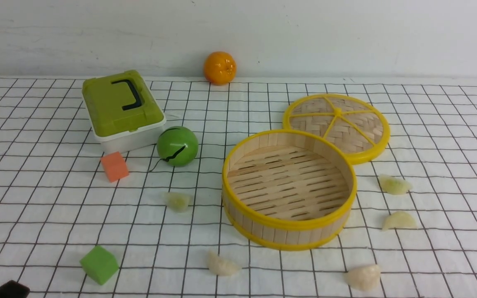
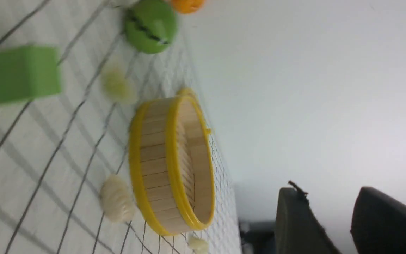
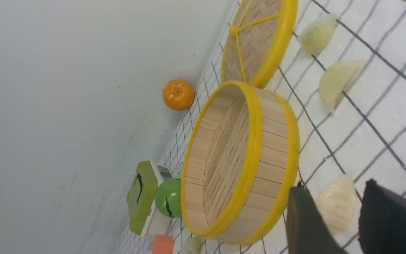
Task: Put the dumplings into the steamer on the table with the white tablecloth.
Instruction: 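Reach for and grasp a dumpling on the table with the left gripper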
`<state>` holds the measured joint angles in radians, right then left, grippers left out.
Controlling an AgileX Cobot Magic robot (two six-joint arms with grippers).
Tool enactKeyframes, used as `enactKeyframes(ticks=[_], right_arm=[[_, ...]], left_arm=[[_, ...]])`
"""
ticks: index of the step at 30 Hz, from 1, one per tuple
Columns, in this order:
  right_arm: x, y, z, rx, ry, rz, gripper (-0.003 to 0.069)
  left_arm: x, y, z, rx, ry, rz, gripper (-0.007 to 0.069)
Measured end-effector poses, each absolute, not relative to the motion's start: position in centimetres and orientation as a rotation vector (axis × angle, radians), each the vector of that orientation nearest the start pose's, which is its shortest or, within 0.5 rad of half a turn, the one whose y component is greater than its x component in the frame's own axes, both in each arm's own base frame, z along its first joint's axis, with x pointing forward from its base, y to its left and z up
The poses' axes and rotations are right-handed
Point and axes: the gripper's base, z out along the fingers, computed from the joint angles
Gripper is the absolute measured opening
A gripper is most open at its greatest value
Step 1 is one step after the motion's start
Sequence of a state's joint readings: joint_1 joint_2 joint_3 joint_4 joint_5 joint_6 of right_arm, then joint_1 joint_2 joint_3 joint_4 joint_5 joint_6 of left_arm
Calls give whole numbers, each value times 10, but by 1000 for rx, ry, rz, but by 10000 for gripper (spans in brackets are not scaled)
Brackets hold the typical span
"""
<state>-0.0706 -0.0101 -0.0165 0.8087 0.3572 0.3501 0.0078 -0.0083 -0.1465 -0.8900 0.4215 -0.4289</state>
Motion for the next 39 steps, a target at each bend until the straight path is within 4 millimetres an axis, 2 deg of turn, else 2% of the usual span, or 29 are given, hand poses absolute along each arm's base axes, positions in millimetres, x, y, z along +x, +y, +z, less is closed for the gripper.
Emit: enactKeyframes(ticks=[2,5,7,11,13,16,19,21,23,29,33,39], right_arm=[[50,20,219,686,1585,896,189],[56,20,259,438,1627,693,66],[64,21,280,278,1688,574,0],[99,27,313,-118,1889,368,-23],[112,34,319,-262,1974,388,-23],[126,49,322,-459,2094,474,-24],[131,63,321,-637,2185,552,-24],[131,69,320,-689,2228,597,-24],[130,71,319,-700,2244,615,-24],[122,71,321,-732,2259,639,-20],[113,71,327,-723,2214,657,-18],[103,70,333,-727,2168,660,-18]], left_arm=[[31,-33,273,-510,1597,-1048,204],[36,-36,309,-285,1772,-835,83],[51,-35,324,-209,1929,-705,-3],[95,-27,347,-112,2233,-475,-13],[115,-27,351,-47,2337,-394,-13],[143,-37,353,33,2472,-328,-13],[180,-61,347,144,2601,-246,2],[204,-77,339,170,2663,-205,57],[218,-87,335,176,2686,-198,104],[282,-123,299,140,2809,-217,386],[329,-144,270,8,2834,-239,528],[381,-162,223,-283,2814,-238,566]])
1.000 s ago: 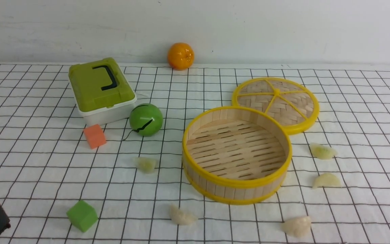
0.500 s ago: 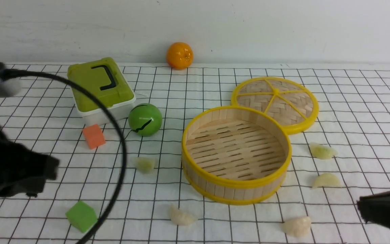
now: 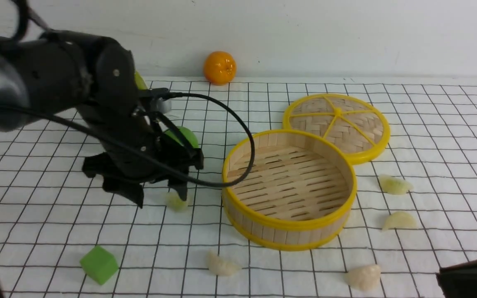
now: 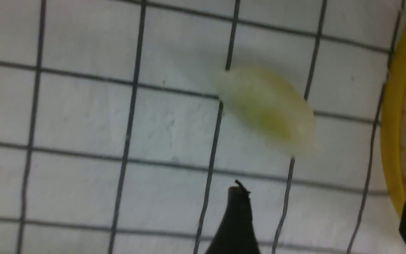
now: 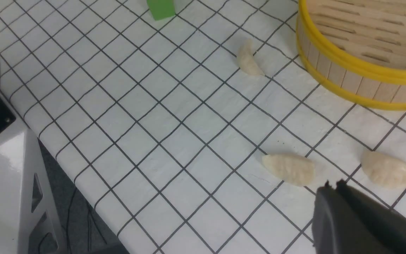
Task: Put the dumplings into the steamer on the table with the white tablecloth.
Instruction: 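Reach for and grasp a dumpling on the table with the left gripper, then place the dumpling into the bamboo steamer basket with the left gripper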
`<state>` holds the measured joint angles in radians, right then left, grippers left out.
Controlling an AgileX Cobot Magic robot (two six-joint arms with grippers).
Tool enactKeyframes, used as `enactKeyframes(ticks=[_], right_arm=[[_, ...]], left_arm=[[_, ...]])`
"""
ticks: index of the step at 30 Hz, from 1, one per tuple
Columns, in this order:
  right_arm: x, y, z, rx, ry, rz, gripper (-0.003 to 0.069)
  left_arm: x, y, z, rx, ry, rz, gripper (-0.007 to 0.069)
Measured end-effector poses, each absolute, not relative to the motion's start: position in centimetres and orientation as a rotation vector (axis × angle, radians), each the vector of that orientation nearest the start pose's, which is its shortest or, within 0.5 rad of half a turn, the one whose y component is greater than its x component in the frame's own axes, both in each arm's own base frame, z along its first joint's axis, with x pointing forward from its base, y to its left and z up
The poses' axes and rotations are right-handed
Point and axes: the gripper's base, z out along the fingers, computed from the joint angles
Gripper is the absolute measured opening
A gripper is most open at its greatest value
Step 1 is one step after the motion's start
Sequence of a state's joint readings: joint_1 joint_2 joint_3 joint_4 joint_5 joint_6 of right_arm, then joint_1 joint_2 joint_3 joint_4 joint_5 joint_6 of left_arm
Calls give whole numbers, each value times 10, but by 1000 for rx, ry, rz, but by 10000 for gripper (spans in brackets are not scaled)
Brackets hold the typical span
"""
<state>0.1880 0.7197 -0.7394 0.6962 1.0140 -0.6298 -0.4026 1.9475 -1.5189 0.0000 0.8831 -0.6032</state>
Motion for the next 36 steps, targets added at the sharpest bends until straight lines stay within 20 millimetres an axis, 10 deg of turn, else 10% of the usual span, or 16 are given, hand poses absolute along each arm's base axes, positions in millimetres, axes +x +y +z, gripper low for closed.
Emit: enactKeyframes(ticks=[8,14,18,28,36], right_arm=[[101,70,332,-739,2176,667,-14],[101,70,331,-737,2180,668,-8],[102,70,330,-733,2180,666,-4],[102,70,330,-732,2177,664,-1],[104,70,331,-715,2160,651,3]], left_arm=[[412,-172,174,-506,2807,-199,533],[410,-170,170,-441,2857,-142,239],[408,-170,173,-276,2875,-101,237],[400,-172,219,-55,2808,-99,237],[372,-237,297,350,2586,-213,237]])
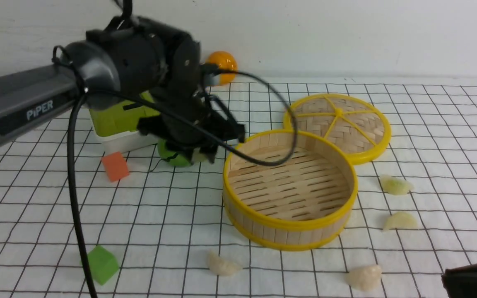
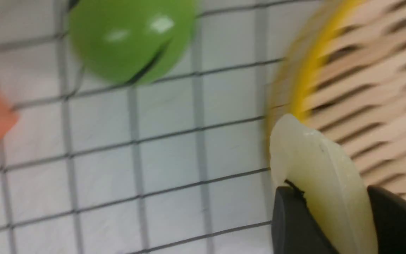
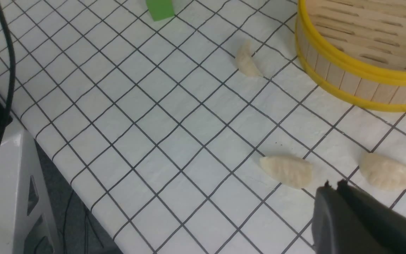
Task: Put the dumplings into the steamer on the table with the white tablecloth.
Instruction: 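Place the dumpling into the bamboo steamer basket with the left gripper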
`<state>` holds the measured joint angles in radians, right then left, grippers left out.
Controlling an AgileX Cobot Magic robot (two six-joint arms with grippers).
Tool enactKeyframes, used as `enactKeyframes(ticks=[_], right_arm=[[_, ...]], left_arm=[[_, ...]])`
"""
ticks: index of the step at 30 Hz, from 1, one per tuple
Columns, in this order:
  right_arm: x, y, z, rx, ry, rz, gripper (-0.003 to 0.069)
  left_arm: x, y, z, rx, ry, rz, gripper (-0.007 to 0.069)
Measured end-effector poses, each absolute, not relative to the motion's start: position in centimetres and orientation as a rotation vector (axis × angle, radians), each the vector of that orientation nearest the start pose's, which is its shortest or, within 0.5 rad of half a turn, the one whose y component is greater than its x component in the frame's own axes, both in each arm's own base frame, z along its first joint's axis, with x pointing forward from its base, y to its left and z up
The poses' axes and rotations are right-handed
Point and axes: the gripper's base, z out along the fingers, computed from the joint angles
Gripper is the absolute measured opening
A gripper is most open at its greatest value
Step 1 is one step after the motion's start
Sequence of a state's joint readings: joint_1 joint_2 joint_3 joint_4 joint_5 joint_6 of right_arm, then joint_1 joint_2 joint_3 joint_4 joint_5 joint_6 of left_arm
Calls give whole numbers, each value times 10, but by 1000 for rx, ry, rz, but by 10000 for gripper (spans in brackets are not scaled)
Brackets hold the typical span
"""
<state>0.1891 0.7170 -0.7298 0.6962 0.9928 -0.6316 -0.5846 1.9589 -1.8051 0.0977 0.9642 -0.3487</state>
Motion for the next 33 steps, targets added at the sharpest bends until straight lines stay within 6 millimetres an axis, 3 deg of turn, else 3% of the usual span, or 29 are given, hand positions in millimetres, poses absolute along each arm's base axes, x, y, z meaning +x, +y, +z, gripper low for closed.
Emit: enactKeyframes(ticks=[3,4,5,6,9,14,18,22,27,30,31,33], right_arm=[[105,69,332,-704,2150,643,5],[105,69,332,-703,2149,643,5],[105,69,332,-701,2148,642,7],[105,69,332,-706,2151,644,9],[104,70,331,-714,2158,649,10],[102,70,330,-730,2173,661,12],[102,70,330,-730,2173,661,17],[102,70,330,-731,2173,661,20],[102,70,330,-731,2173,661,29],[102,70,330,-731,2173,661,31],[102,70,331,-729,2172,660,32],[103,70,331,-724,2168,656,35]], left_arm=[[364,-265,306,449,2530,-259,237],[364,-265,306,449,2530,-259,237],[361,-292,302,527,2492,-285,237],[362,-304,296,556,2471,-286,237],[376,-322,269,592,2442,-239,237],[404,-339,219,564,2435,-190,237],[412,-346,200,565,2418,-204,239],[413,-348,191,568,2434,-196,356],[406,-339,220,551,2487,-143,517],[397,-330,255,575,2494,-110,558],[387,-319,284,601,2506,-76,569],[374,-308,314,638,2496,-69,572]])
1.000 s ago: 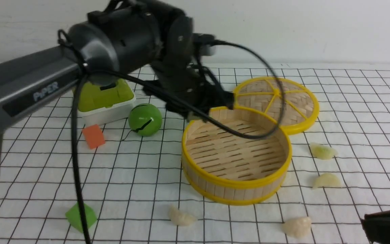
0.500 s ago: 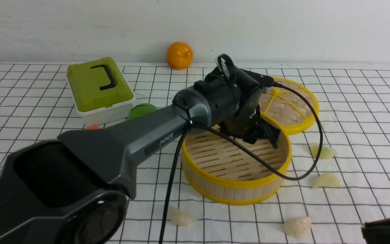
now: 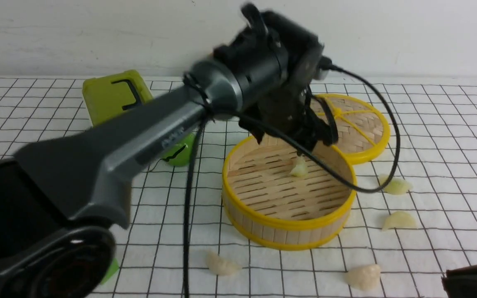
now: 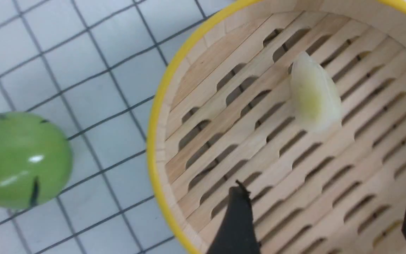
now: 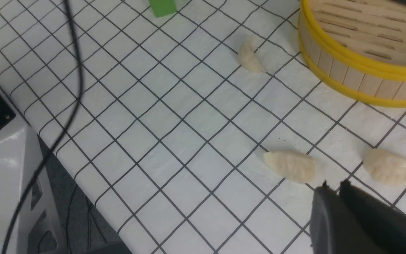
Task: Put the dumplings into the steamer on the table with the white tablecloth.
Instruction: 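Place the dumpling into the bamboo steamer basket with the left gripper, then reach for and grasp a dumpling on the table with the left gripper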
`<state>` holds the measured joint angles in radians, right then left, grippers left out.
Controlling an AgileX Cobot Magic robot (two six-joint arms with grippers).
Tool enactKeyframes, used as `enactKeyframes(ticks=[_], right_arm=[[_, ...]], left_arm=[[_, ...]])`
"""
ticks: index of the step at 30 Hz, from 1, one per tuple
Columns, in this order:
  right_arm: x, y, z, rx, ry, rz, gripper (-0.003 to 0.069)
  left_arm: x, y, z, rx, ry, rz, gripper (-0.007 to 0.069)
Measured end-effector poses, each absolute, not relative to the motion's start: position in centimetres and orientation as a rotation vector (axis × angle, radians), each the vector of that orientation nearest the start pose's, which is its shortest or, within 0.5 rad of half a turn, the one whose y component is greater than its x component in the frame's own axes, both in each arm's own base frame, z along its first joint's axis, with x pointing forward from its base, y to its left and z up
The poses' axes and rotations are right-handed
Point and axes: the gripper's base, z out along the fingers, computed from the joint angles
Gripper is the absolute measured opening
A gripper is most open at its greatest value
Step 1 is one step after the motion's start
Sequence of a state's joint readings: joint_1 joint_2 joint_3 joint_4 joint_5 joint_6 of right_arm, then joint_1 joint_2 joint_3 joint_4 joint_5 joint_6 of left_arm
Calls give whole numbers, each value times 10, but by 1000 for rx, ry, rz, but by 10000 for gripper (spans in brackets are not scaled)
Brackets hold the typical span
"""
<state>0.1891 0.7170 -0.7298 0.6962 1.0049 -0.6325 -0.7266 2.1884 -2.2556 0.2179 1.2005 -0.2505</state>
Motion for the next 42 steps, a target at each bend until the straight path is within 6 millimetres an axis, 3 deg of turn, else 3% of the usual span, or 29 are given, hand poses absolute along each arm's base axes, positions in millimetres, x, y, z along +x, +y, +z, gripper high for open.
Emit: enactKeyframes(ticks=[2,5,7,11,15,20,23,37,42], right_arm=[[103,70,331,-718,2162,657,38],[104,70,332,-709,2155,653,40],[104,70,332,-709,2154,653,41],[104,71,333,-701,2150,673,46],[104,72,333,-694,2144,693,50],[104,72,334,-691,2143,699,53],[104,72,334,-691,2142,700,57],[103,72,333,-697,2148,704,65],[102,72,333,-707,2156,711,71]], left_arm=[[358,-297,347,675,2461,-105,572],[336,-280,370,691,2457,-130,572],[313,-261,373,698,2502,-125,572],[274,-226,348,653,2638,-71,572],[247,-205,292,515,2703,-123,572],[241,-203,235,307,2751,-210,572],[248,-211,214,206,2751,-261,572],[268,-228,161,64,2756,-284,552],[271,-229,160,12,2725,-293,437]])
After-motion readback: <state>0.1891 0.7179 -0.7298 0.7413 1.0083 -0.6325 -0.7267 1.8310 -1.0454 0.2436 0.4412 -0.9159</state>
